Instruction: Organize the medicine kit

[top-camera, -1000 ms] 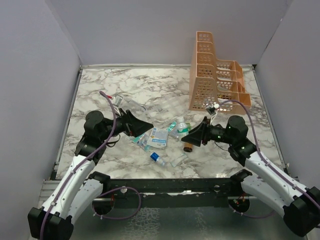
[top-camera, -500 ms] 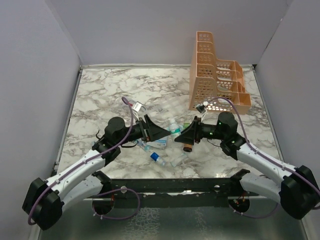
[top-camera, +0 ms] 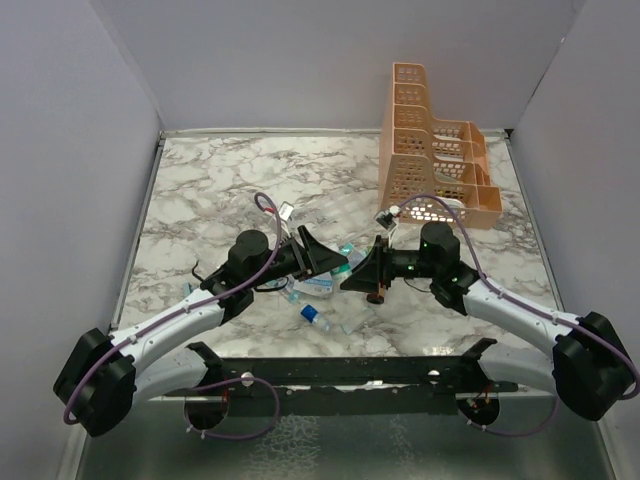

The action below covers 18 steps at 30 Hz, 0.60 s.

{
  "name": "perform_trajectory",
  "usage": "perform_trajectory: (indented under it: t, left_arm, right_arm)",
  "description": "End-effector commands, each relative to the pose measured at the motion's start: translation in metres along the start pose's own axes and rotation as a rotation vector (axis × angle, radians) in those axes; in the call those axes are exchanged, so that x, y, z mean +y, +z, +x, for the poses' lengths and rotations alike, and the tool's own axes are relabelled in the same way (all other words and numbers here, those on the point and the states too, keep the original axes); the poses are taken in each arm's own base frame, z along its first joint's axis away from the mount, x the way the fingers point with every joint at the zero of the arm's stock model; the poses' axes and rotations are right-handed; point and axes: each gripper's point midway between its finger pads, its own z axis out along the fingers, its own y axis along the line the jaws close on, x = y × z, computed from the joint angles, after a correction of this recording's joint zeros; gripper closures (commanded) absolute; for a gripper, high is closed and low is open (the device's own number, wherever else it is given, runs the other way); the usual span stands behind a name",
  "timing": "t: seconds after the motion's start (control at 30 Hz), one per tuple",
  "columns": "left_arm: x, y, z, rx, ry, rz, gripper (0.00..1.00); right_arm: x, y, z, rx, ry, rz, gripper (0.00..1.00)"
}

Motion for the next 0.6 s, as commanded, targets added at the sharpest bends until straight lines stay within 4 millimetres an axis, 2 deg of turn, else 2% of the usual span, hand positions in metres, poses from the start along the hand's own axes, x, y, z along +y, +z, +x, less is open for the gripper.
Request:
perform_trajectory:
  t: [0.0, 0.1, 0.23, 0.37, 0.43, 0.57]
  left_arm:
    - [0.000, 0.005, -0.006, -0.033, -0.021, -0.003, 0.43]
    - [0.004, 0.004, -0.005, -0.037, -0.017, -0.017, 0.57]
    - [0.008, 0.001, -0.009, -0.063, 0.006, -0.043, 0.74]
    - [0.014, -0.004, -0.017, -0.098, 0.024, -0.104, 0.75]
    - [0.017, -0.008, -0.026, -0.125, 0.039, -0.143, 0.75]
    - [0.022, -0.022, -0.059, -0.202, 0.065, -0.213, 0.75]
  right_arm:
    - [0.009, 0.004, -0.013, -0.008, -0.077, -0.032, 0.70]
    - [0.002, 0.006, -0.012, -0.008, -0.056, -0.004, 0.65]
    - [-0.005, 0.005, -0.011, -0.020, -0.010, 0.046, 0.44]
    - [-0.011, 0.001, -0.011, -0.034, 0.016, 0.101, 0.32]
    - [-0.013, -0.004, -0.015, -0.062, 0.017, 0.146, 0.29]
    - [-0.012, -0.024, -0.035, -0.195, 0.017, 0.267, 0.26]
